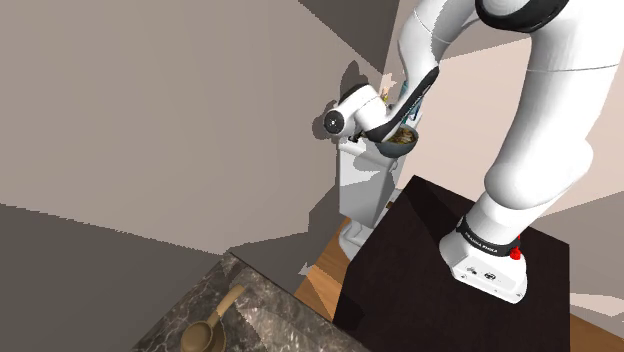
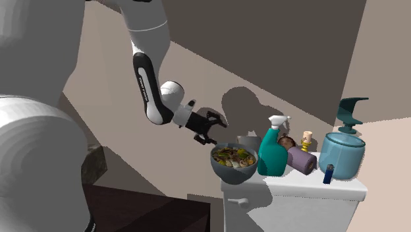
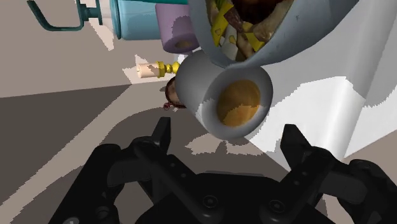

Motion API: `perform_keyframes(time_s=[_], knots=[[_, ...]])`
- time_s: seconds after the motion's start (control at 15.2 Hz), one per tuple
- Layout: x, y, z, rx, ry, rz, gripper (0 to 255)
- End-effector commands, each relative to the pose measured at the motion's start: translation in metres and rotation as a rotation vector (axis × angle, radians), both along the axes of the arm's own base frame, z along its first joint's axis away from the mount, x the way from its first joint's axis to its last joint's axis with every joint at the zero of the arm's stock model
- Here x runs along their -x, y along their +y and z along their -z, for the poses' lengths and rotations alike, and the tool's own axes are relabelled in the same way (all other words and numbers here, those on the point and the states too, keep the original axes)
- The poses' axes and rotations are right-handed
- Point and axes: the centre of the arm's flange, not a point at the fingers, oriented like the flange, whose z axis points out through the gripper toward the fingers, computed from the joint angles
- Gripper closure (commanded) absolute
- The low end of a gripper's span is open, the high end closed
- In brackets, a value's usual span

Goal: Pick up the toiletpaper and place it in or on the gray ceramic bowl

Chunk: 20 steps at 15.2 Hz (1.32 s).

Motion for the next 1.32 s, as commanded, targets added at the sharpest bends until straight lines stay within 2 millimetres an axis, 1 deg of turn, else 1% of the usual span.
perform_keyframes(time_s=[0.0,0.07,0.59,1.06,1.12,1.25], knots=[[-0.011,-0.021,0.014,0.068,-0.002,-0.007,0],[-0.015,-0.027,0.019,0.09,-0.002,-0.009,0],[-0.02,-0.064,0.034,0.09,-0.002,-0.009,0],[-0.019,-0.064,0.034,0.09,-0.002,-0.008,0],[-0.019,-0.064,0.034,0.09,-0.002,-0.008,255],[-0.019,-0.064,0.034,0.09,-0.002,-0.008,255]])
